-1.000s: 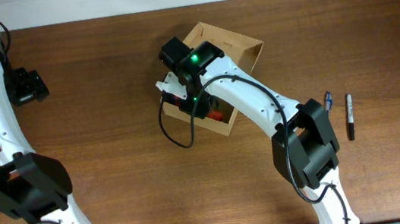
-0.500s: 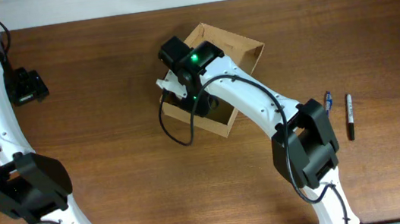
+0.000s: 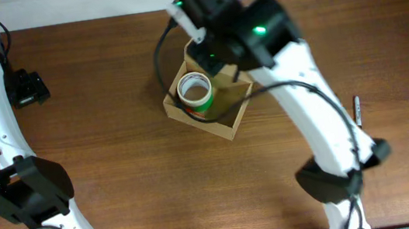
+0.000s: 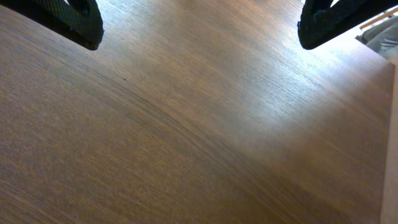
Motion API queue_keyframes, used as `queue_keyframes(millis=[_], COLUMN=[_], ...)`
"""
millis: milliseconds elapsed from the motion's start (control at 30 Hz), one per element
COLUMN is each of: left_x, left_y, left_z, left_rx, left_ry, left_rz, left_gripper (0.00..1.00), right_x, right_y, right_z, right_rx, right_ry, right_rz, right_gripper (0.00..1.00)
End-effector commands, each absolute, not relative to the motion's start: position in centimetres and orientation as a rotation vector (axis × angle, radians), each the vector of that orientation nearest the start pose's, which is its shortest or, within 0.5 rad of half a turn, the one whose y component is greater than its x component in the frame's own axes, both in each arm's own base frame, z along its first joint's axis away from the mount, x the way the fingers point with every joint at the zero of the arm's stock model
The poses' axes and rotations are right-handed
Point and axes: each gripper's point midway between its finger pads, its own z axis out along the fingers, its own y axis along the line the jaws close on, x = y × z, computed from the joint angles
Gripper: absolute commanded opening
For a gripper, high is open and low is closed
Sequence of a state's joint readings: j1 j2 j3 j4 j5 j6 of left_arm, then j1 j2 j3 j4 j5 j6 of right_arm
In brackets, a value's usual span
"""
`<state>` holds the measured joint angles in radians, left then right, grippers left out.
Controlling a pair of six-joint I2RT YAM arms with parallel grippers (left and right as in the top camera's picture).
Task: Pack container
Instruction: 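Open the right gripper and lift away from the box, then move the right gripper to the black marker and grasp it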
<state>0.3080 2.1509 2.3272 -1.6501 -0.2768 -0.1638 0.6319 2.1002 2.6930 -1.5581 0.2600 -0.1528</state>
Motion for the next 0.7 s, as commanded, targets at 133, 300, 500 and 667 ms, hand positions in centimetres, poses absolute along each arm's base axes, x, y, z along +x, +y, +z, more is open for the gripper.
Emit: queue_keyframes(millis=[133,300,500,667], left_x=[38.3,38.3,38.3,38.3], left_y=[17.3,17.3,17.3,17.3], left_z=[19.7,19.7,19.7,19.7], left_rx=[-0.724,-0.724,-0.724,-0.724], left_ry=[2.954,2.953,2.954,2.954], left_rz=[0.428,0.428,0.428,0.428], left_gripper=[1.0,1.0,1.0,1.0], right_x=[34.4,29.4,26.2,28.7], right_y=[13.2,3.9,-4.7,-7.2], right_z=[43.1,43.5,38.7,32.3], right_rx=[-0.522,-0.227,0.22,0.207], right_ry=[2.181,2.247,2.464,2.635], right_rz=[-0.313,-0.4,-0.439,-0.337], right_gripper=[0.51,0.57,0.58,0.61])
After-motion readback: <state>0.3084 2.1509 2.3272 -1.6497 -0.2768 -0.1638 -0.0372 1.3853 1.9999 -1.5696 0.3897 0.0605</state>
